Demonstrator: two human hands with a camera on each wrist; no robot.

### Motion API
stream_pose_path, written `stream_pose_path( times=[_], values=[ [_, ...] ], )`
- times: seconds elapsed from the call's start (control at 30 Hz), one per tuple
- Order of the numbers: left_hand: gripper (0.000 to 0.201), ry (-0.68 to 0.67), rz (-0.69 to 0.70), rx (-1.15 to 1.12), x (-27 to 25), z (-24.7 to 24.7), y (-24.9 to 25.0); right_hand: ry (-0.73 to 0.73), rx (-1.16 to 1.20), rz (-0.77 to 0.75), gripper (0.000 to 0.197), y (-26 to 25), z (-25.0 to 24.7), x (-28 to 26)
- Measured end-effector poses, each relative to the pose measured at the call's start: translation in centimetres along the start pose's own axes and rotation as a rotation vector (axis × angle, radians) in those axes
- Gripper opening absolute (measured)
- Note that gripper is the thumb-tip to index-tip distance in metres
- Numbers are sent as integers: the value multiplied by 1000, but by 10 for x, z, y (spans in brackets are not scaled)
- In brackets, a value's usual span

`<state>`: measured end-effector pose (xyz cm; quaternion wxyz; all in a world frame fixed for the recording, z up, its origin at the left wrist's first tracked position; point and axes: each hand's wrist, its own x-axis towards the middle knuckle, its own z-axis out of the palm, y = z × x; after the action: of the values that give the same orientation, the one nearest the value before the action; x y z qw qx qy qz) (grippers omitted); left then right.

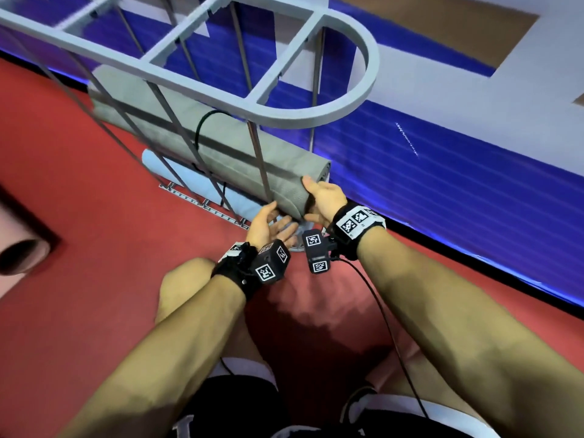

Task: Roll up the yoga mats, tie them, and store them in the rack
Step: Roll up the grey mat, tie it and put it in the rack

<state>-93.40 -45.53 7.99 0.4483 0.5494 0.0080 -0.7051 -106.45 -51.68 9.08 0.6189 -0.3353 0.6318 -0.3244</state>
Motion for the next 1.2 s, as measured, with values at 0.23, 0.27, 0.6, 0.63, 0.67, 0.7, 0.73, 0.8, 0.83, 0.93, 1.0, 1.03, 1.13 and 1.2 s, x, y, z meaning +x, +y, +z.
stream_pose_path(
  times=[0.23,0.27,0.6,0.63,0.67,0.7,0.73,0.8,0.83,0.93,1.0,1.03,1.13,1.2],
  values=[
    [18,-8,-47,160,0,7,1,114,-257,-61,56,14,-7,-9],
    [18,-2,-48,189,0,7,2,124,-260,-51,57,14,-7,-11],
    [15,34,143,771,-7,8,12,38,-323,47,38,9,-28,-31],
    [21,62,170,881,-17,10,14,47,-372,43,38,3,-29,-40],
    [26,89,199,1004,-31,14,18,53,-420,42,39,-7,-31,-53],
    [28,97,217,1107,-50,19,25,48,-462,51,39,-21,-34,-71],
    [28,96,228,1182,-71,25,35,37,-499,60,37,-38,-36,-89],
    [26,121,268,1300,-110,38,56,8,-575,78,32,-75,-39,-129],
    [25,126,292,1366,-129,46,69,-6,-629,77,30,-96,-40,-149],
    [34,12,337,1653,-210,74,118,-27,-835,39,32,-169,-36,-220],
    [50,-51,356,1830,-260,90,148,-25,-953,-21,56,-211,-31,-260],
    [58,-41,364,1915,-290,96,165,-22,-996,-41,66,-233,-29,-284],
    [71,21,379,2074,-361,104,205,-15,-1083,-51,76,-289,-23,-352],
    [66,11,371,2112,-398,99,228,-10,-1112,-36,74,-319,-19,-396]
  ],
)
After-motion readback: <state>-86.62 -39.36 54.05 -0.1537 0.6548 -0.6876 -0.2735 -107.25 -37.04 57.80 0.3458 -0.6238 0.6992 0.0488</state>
